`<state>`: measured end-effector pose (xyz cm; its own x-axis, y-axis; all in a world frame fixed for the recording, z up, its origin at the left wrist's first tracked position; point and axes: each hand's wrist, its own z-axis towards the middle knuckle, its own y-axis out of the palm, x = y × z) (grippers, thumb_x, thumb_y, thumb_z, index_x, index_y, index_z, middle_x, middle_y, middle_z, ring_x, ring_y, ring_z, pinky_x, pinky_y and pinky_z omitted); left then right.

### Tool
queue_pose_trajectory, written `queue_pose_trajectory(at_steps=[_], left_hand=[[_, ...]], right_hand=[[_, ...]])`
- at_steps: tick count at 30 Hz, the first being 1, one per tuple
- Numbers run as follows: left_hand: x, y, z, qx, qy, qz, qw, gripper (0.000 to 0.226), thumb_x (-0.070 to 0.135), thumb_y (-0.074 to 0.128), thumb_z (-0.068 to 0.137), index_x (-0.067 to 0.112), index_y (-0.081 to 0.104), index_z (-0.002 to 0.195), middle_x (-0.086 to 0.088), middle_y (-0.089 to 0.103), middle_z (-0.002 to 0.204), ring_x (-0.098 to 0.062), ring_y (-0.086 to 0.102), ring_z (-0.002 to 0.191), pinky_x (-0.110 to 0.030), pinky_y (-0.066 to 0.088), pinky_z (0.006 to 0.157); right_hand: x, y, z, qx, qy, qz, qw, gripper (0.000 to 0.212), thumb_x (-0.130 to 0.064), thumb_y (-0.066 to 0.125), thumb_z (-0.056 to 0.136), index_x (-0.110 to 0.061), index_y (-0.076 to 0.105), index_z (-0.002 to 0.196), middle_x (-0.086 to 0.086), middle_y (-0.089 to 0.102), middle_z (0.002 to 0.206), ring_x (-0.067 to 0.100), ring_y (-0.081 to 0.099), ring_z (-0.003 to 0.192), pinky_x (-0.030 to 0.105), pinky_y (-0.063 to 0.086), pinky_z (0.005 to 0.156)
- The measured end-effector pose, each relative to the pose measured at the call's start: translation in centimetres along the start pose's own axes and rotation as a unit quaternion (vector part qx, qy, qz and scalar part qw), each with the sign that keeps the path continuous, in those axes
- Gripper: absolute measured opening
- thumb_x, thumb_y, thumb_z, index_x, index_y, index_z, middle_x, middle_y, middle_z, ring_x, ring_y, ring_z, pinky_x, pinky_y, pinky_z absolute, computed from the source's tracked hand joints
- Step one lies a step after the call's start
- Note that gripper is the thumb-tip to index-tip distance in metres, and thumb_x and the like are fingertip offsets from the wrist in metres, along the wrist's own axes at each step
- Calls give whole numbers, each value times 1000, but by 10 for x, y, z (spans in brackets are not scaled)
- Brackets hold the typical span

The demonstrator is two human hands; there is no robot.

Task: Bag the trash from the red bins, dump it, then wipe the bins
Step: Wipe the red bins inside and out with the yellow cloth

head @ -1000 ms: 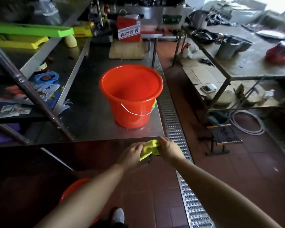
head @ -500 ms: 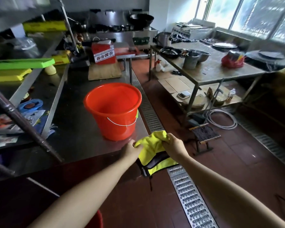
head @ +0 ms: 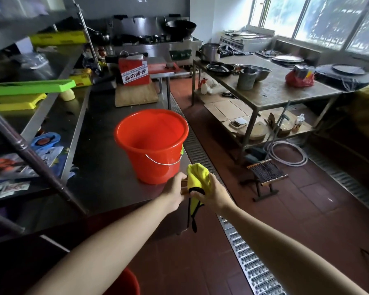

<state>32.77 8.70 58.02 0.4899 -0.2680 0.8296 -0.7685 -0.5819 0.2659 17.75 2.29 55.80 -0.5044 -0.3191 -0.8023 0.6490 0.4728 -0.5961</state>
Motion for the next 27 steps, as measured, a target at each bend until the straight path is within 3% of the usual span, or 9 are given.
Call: queue_pose_trajectory(at_steps=[5, 7, 11, 13, 15, 18, 20, 23, 27], left_hand=[[18, -8, 3, -59, 5, 127, 990, 33, 25, 44, 94, 14, 72, 109, -3, 76, 100, -20, 71, 92, -31, 53, 80], [31, -12, 8, -16, 29, 182, 983, 29, 25, 48, 96, 16, 70, 113, 0, 76, 99, -19, 72, 92, -26, 51, 70], [58, -32, 28, 90, -29, 117, 989, 27, 30, 56, 93, 13, 62, 114, -9, 68, 109, -28, 68, 95, -32, 54, 60], [68, -41, 43, 132, 20, 203, 970, 33, 26, 56, 93, 4, 59, 118, -20, 64, 110, -38, 64, 98, -39, 57, 60], [73, -50, 58, 179, 148, 412, 881, 36, 22, 58, 92, 6, 56, 125, -19, 60, 124, -38, 58, 112, -45, 53, 86], [72, -57, 75, 186, 325, 646, 664, 45, 25, 57, 93, 20, 48, 137, -4, 48, 138, -26, 44, 128, -42, 40, 105], [71, -55, 88, 172, 307, 710, 610, 51, 26, 51, 98, 20, 38, 147, -2, 41, 147, -26, 32, 139, -49, 25, 116], [76, -47, 112, 171, 243, 723, 624, 50, 27, 42, 102, 18, 33, 151, -2, 41, 148, -27, 25, 144, -61, 2, 118], [81, -48, 127, 157, 185, 704, 667, 41, 24, 41, 103, 25, 43, 144, -1, 49, 138, -26, 36, 136, -64, 0, 116]], right_hand=[[-7, -9, 21, 28, 15, -42, 999, 53, -41, 79, 77, -28, 50, 120, -16, 61, 92, 6, 64, 86, 10, 39, 61], [-9, -12, 29, 33, -1, -87, 996, 48, -35, 74, 81, -24, 53, 122, -2, 68, 101, 23, 66, 95, 25, 41, 67], [-15, -17, 42, 53, -7, -151, 987, 56, -31, 72, 83, -18, 52, 134, 4, 65, 124, 30, 62, 108, 31, 43, 76], [-17, -17, 47, 55, -6, -178, 983, 63, -31, 73, 84, -15, 49, 140, 6, 61, 129, 32, 61, 111, 34, 46, 83], [-17, -17, 51, 55, -3, -199, 978, 65, -31, 73, 83, -14, 48, 142, 7, 60, 128, 33, 60, 112, 35, 47, 86], [-19, -16, 56, 62, 11, -209, 976, 65, -31, 72, 84, -15, 48, 142, 6, 59, 128, 32, 59, 111, 36, 48, 87], [-20, -16, 61, 63, 18, -208, 976, 63, -31, 71, 86, -15, 48, 142, 7, 57, 128, 33, 58, 112, 38, 48, 87], [-21, -17, 73, 52, 12, -230, 972, 58, -32, 66, 89, -16, 46, 142, 8, 52, 127, 33, 54, 113, 40, 48, 87], [-29, -25, 99, 57, 5, -242, 969, 53, -32, 63, 91, -18, 47, 140, 9, 47, 125, 34, 51, 111, 41, 48, 79]])
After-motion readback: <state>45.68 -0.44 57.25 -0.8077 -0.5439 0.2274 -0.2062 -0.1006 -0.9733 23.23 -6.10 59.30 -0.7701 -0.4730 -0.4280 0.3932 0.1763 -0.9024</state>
